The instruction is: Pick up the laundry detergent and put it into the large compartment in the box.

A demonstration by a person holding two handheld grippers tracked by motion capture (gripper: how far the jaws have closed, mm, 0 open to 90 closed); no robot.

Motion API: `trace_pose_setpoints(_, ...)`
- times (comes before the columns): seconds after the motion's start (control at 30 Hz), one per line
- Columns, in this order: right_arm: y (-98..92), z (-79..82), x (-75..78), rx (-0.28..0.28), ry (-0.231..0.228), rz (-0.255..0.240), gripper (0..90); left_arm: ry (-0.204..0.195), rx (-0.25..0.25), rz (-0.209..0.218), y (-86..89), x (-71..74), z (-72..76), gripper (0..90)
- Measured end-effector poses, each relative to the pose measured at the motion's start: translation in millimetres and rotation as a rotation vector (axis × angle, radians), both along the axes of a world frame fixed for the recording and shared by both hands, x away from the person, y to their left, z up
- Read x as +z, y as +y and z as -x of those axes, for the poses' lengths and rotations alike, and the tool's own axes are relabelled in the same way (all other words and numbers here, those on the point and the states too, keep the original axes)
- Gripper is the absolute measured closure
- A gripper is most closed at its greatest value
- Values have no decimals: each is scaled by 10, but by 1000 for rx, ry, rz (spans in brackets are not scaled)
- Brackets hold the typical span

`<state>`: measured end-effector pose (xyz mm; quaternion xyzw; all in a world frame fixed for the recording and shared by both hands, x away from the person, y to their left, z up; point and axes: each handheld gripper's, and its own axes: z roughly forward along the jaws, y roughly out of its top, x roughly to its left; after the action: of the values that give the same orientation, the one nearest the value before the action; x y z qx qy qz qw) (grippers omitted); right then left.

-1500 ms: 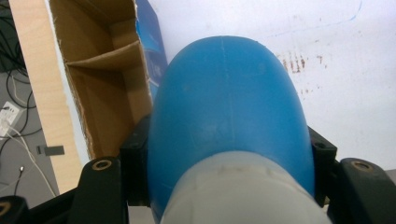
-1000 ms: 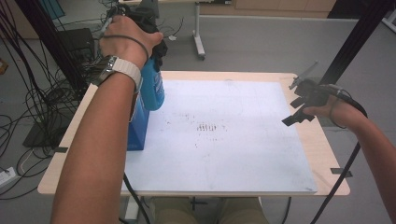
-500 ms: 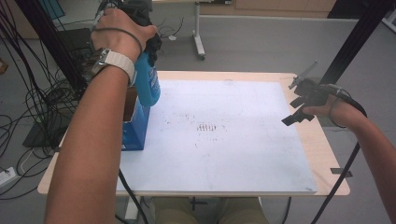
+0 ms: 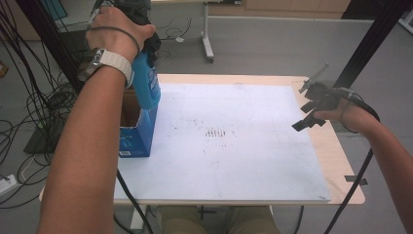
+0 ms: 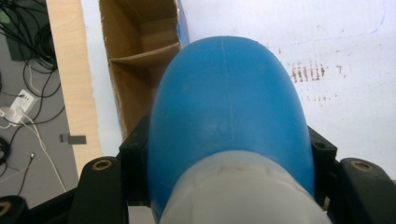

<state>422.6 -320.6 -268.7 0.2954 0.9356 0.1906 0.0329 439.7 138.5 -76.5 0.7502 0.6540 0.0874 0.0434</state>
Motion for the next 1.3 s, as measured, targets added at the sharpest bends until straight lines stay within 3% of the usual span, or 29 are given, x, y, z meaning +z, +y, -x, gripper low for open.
trace_pose_setpoints(1.3,-3,-31,-28,-9,9,-7,91,-26,15,-6,262,74,0,380)
